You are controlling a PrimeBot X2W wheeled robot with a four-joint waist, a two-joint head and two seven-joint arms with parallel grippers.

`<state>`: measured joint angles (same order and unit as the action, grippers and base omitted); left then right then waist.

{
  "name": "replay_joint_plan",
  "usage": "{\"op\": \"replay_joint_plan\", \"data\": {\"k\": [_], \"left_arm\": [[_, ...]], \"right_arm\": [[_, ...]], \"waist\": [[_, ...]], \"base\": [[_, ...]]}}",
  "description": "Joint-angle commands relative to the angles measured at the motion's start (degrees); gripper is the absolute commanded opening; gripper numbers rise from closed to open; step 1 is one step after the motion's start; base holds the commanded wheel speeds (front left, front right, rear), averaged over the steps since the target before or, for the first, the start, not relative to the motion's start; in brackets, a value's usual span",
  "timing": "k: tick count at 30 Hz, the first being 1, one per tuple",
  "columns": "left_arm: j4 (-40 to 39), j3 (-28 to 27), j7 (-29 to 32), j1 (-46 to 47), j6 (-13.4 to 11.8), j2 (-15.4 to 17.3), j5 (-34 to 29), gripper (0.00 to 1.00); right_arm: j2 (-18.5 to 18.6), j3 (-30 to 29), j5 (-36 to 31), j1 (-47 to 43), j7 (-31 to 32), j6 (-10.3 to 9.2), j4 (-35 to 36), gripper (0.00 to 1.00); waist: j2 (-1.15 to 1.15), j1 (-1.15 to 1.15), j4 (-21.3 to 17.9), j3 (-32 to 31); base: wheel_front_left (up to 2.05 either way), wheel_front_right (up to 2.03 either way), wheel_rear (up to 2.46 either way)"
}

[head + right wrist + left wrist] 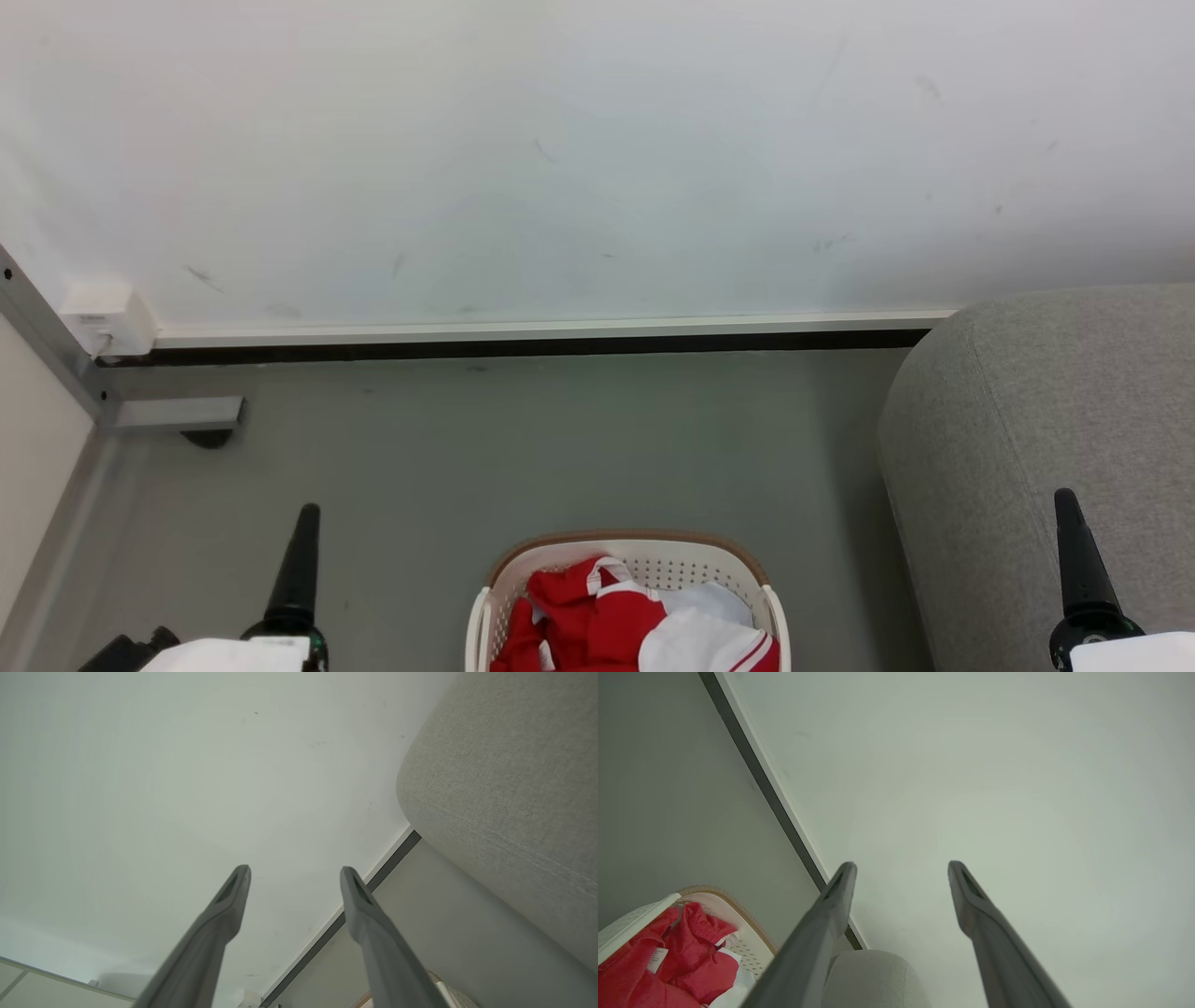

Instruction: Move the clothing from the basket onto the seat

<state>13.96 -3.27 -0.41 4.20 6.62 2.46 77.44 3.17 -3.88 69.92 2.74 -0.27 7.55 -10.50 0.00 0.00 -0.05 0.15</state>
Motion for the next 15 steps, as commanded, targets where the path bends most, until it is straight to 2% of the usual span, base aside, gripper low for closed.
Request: {"op": "replay_joint_plan", "data": {"k": [1, 15], "left_arm": [[-1.4, 0.2, -0.8, 0.2, -0.3, 0.4, -3.8, 1.0], [-3.7, 1.9, -3.6, -0.8, -1.4, 0.4, -21.3, 1.0]], "right_arm": [[0.9, 0.6, -4.0, 0.2, -0.9, -0.03, 1.8, 1.0], [3.3, 2.9, -20.9, -1.2, -3.8, -0.04, 2.8, 1.0]], "waist": [[0.0, 0.0, 0.0, 0.0], [0.0, 0.0, 0.0, -0.1]], "base": [[0.0, 0.0, 0.0], [0.0, 0.0, 0.0]]}}
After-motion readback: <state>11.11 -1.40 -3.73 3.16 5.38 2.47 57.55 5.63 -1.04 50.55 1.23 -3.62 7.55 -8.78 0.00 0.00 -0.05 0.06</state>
